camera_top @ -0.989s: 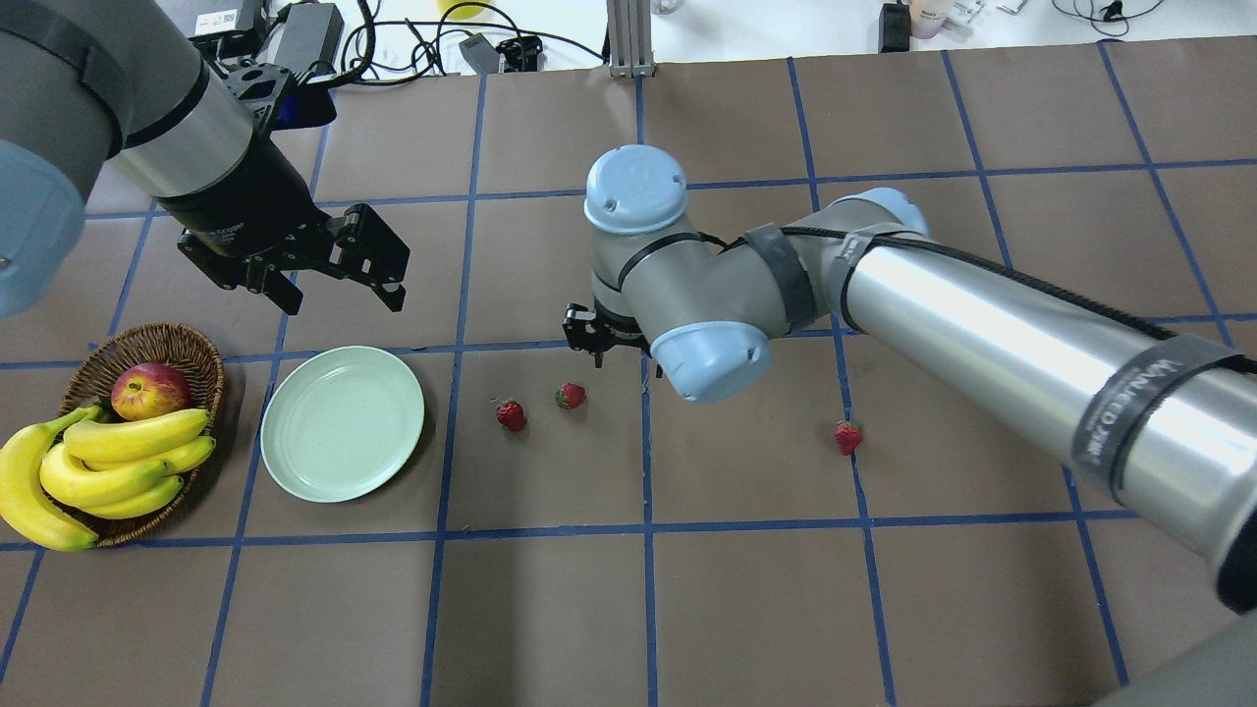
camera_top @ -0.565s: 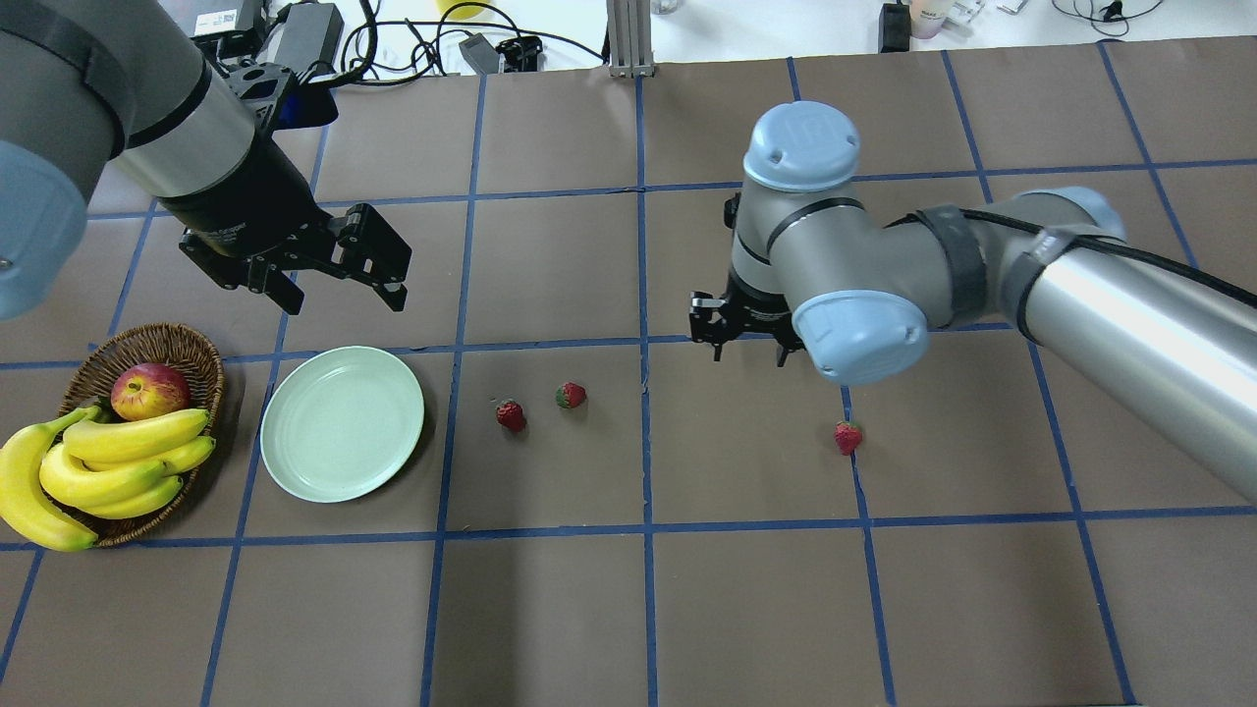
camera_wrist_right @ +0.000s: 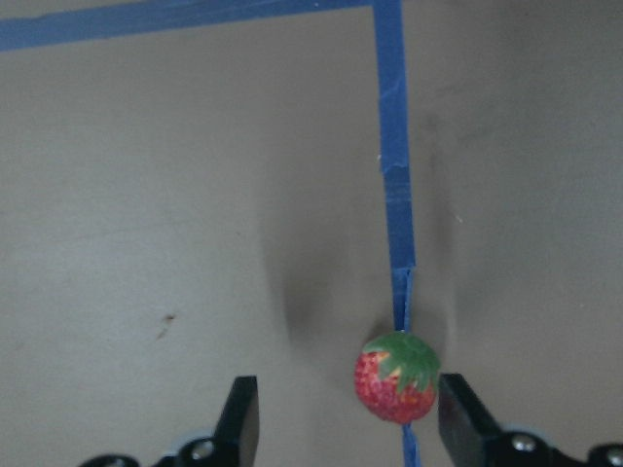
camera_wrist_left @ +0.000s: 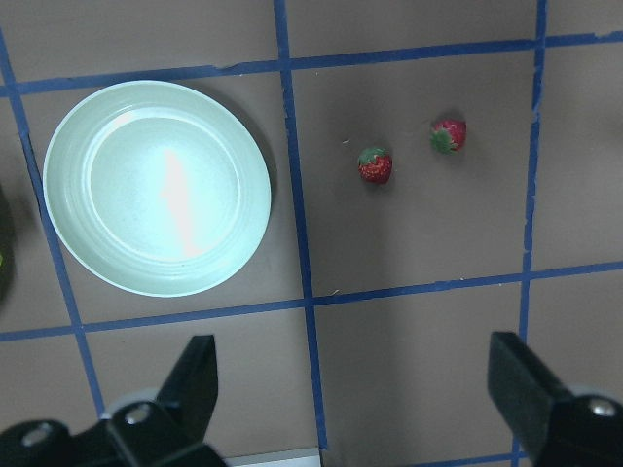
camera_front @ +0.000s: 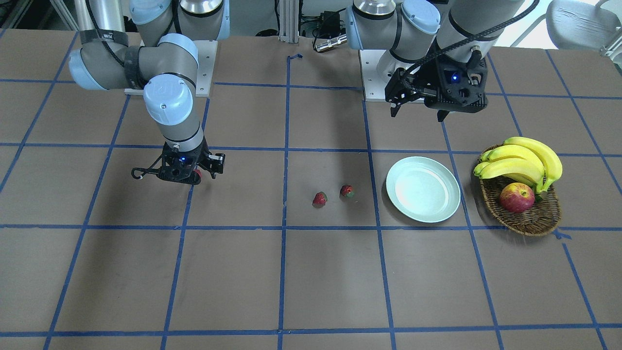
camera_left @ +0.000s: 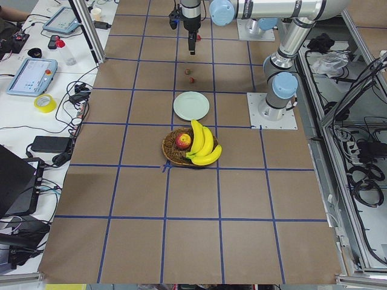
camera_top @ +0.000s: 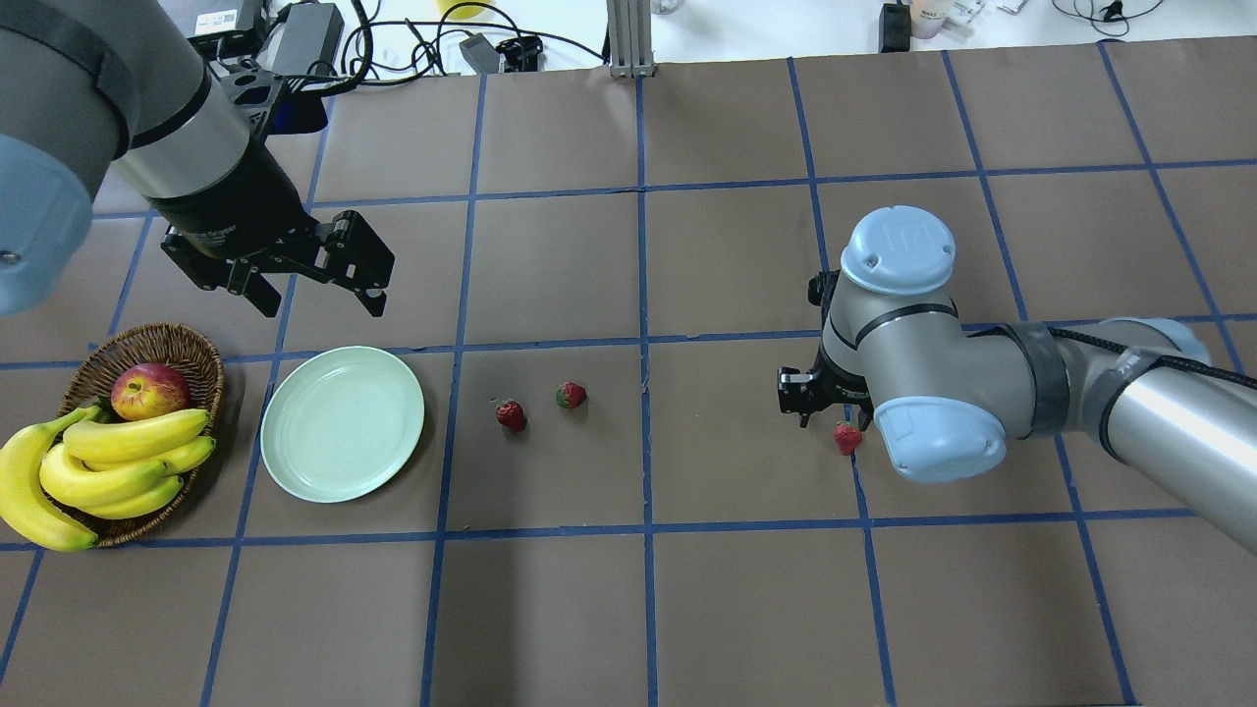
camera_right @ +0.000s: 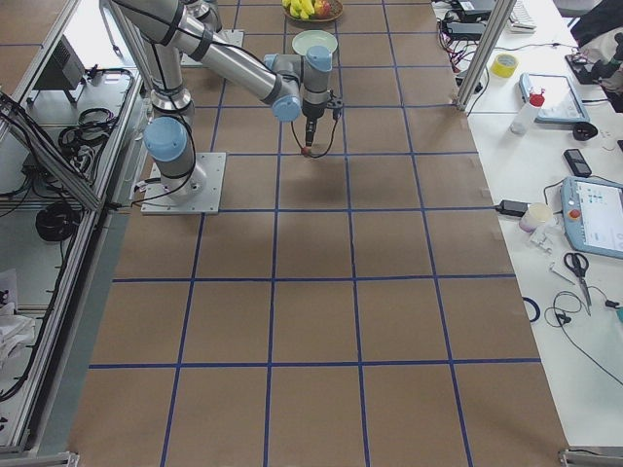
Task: Collect all strawberries into plate
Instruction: 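Move the right gripper to the farthest strawberry and grasp it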
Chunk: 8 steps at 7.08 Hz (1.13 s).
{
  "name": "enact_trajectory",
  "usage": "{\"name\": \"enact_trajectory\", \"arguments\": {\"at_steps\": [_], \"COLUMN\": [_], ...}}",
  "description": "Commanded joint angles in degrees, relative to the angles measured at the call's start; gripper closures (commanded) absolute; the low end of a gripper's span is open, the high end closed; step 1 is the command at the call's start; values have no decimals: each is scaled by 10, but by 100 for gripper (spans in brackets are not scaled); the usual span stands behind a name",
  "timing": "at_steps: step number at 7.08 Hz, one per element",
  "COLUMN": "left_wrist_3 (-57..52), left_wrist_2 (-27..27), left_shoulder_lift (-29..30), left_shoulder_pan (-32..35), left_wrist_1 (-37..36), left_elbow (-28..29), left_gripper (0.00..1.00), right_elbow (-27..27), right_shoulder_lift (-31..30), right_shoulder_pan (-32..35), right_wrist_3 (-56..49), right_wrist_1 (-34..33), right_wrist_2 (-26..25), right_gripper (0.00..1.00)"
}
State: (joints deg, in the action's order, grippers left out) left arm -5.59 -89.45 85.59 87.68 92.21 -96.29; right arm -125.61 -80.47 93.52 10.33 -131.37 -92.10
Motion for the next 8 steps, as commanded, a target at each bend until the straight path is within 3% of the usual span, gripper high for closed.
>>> {"name": "enact_trajectory", "arguments": {"at_steps": [1, 3, 4, 6, 8], "left_wrist_3": [-3, 2, 2, 7, 46], "left_wrist_2": [-20, -20, -20, -18, -17], "left_shoulder_lift": [-8, -14, -13, -2, 13], "left_shoulder_pan": [0, -1, -1, 0, 1], "left_wrist_1": [5, 17, 17, 8, -43], "left_elbow": [1, 5, 2, 6, 3], "left_gripper": [0, 0, 0, 0, 0], "right_elbow": [-42, -43, -44, -37, -17], "right_shoulder_lift": [1, 13, 13, 12, 10], "right_shoulder_pan": [-33, -33, -33, -34, -19], "right_wrist_3": [-23, -19, -18, -27, 28], "right_wrist_1": [-55, -71, -69, -66, -56], "right_wrist_2": [10, 34, 35, 31, 34], "right_gripper": [30, 34, 45, 95, 100]}}
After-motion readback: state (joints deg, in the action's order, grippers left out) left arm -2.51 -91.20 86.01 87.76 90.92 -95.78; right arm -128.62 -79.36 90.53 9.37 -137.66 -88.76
